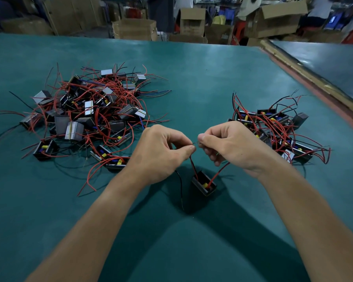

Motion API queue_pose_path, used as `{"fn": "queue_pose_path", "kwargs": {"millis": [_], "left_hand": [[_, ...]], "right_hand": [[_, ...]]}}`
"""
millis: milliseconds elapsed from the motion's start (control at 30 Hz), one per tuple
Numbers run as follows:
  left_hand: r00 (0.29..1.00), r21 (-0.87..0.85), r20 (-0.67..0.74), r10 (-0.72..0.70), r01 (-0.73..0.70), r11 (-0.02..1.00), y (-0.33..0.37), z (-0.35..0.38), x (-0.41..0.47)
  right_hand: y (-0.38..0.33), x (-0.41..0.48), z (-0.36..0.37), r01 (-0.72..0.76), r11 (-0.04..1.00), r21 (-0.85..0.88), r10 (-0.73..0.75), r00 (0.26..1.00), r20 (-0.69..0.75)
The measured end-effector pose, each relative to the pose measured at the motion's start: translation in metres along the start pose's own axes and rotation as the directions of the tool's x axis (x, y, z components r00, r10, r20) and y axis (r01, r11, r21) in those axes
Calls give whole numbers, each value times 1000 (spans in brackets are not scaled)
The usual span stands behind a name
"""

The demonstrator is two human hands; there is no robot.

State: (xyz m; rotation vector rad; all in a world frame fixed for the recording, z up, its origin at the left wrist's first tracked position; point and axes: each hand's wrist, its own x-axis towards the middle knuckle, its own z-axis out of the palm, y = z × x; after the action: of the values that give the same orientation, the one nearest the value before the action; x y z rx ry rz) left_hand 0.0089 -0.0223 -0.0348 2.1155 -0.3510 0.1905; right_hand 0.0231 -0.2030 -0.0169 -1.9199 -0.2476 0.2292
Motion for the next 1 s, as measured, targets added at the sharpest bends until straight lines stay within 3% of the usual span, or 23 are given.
{"fn": "queue_pose_path", "kwargs": {"millis": [100,267,367,700,1000], "left_hand": [[1000,4,2,-10,10,1000,-1,0,1],[998,-44,54,-34,36,998,-1,0,2],[995,-96,78,-58,65,993,0,1,3],[988,-255,116,-97,124,959,3,1,2],[998,-64,48,33,-30,998,-2,1,-1]], "right_hand": [[3,1,0,64,996,-63,-66,998,-19],[6,-1,-3,320,932,-172,-323,946,14],[7,-1,-4,370,888,-273,-385,923,-3],[8,2,-5,363,871,-330,-399,916,-45],[7,2,-4,224,916,-333,-233,972,14]]}}
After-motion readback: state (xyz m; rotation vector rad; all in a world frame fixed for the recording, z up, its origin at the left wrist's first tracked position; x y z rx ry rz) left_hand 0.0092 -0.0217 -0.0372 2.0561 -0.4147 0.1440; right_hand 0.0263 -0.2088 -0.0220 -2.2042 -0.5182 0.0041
